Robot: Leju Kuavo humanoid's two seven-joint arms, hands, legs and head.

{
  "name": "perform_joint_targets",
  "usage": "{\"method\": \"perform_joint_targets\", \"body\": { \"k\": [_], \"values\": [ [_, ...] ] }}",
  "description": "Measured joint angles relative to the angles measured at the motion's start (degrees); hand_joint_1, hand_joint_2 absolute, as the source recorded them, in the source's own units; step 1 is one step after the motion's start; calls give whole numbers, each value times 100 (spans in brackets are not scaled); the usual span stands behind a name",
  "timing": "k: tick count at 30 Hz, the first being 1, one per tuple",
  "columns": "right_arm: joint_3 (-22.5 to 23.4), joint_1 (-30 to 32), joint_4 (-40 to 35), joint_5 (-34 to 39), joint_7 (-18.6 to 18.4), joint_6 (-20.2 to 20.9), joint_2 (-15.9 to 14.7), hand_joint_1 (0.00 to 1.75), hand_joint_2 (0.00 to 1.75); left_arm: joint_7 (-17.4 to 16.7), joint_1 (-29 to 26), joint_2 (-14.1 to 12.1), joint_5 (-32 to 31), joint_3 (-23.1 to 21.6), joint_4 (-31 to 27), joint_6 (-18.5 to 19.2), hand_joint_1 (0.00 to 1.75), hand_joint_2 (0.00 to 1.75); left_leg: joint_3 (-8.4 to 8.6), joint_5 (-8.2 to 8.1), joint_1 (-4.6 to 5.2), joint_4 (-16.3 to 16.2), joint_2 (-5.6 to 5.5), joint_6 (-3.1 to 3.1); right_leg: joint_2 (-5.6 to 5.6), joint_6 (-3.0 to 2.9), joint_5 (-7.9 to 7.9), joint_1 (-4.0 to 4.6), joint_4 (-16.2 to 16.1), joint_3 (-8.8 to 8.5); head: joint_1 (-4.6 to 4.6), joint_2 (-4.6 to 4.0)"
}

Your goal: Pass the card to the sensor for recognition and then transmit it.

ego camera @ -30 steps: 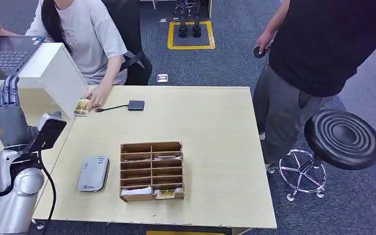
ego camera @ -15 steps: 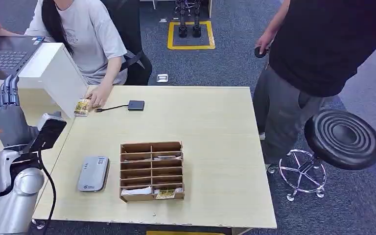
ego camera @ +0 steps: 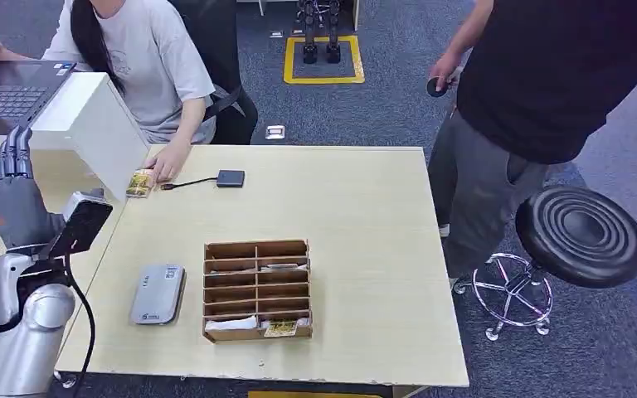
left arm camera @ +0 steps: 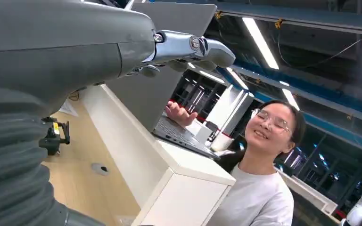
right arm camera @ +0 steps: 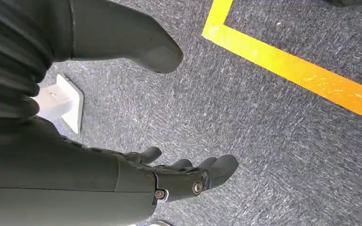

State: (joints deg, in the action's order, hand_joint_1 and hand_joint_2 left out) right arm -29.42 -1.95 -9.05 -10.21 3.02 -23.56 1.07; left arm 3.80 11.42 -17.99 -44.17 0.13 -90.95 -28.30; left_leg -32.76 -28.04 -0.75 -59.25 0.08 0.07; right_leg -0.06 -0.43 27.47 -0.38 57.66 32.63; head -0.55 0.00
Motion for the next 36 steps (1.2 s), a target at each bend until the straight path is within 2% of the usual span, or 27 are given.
{"method": "perform_joint_targets", "body": {
  "k": [36],
  "values": [
    [0, 0, 0, 0, 0, 0, 0, 0, 175, 0, 0, 0, 0, 0, -2, 0, 0, 175, 0, 0, 0, 0, 0, 0, 0, 0, 0, 0, 0, 0, 0, 2]
  ]
}}
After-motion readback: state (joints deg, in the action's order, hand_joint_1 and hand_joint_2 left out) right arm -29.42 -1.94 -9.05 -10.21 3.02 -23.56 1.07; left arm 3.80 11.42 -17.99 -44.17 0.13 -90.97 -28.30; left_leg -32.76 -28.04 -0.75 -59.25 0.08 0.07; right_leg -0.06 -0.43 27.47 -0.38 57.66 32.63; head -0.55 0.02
